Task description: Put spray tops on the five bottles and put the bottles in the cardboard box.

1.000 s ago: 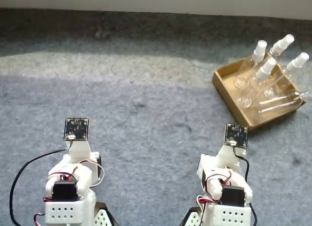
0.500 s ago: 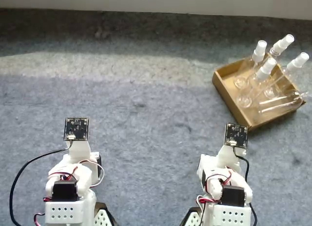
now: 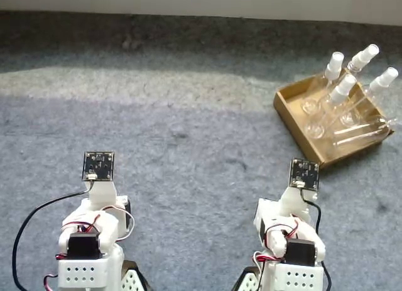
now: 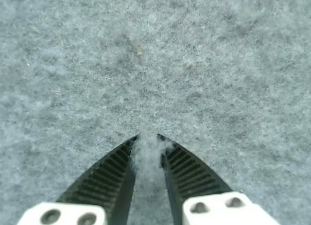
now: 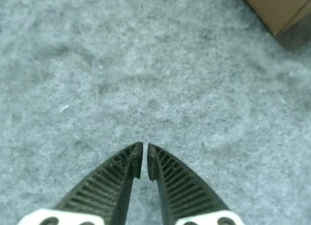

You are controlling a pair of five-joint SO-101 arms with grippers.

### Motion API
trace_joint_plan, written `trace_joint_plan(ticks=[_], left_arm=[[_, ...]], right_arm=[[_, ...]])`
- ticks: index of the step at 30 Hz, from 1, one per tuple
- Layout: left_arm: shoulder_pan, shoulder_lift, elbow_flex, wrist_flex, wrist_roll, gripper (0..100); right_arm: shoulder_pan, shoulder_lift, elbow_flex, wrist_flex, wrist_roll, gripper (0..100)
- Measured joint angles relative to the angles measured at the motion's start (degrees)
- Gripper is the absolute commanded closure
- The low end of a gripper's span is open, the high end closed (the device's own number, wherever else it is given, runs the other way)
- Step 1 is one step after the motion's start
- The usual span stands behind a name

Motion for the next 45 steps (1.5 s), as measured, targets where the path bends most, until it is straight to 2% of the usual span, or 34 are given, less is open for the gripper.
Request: trace_joint_plan(ticks=[34, 45], left_arm=[[0.0, 0.0, 0.0, 0.0, 0.0, 99], [0.0, 0.0, 0.0, 0.0, 0.0, 99]], right_arm=[[0.0, 0.0, 0.0, 0.0, 0.0, 99.4], [-3.0, 0.0, 0.0, 0.0, 0.0, 99.4]])
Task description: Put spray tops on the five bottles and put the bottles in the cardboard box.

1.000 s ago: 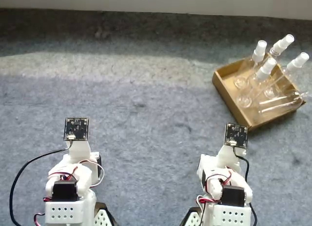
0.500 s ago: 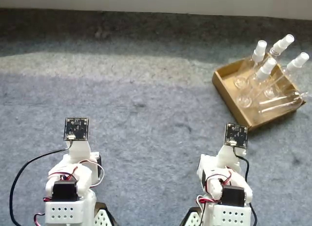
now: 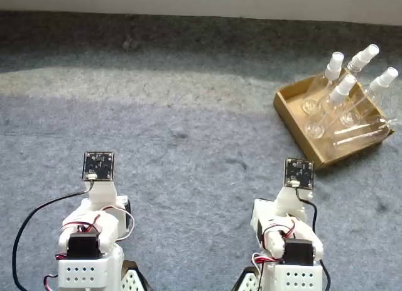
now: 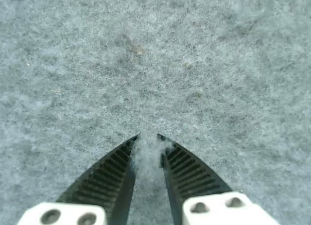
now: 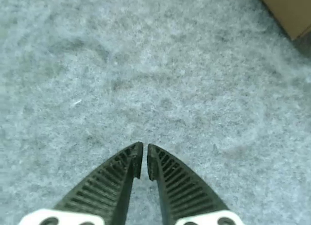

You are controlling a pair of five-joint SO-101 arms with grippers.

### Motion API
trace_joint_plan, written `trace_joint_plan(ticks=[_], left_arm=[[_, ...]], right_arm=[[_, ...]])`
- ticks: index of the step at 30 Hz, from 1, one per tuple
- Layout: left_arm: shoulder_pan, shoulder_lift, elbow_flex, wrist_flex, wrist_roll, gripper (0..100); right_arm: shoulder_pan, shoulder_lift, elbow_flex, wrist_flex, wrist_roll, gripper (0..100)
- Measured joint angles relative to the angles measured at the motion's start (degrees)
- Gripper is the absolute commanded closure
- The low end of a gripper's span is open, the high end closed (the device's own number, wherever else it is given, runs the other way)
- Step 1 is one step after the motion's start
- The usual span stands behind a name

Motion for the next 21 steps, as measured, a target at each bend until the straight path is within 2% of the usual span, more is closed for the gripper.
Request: trace_joint_plan(ticks=[5, 12, 21], left_arm=[[0.0, 0.0, 0.0, 0.0, 0.0, 99], [0.0, 0.0, 0.0, 0.0, 0.0, 99], [0.0, 0.0, 0.1, 0.0, 0.0, 99]], right_arm=[[0.0, 0.0, 0.0, -0.4, 0.0, 99.4], [0.0, 0.0, 0.0, -8.4, 0.0, 99.2], [0.0, 0.0, 0.0, -9.6, 0.0, 99.2]])
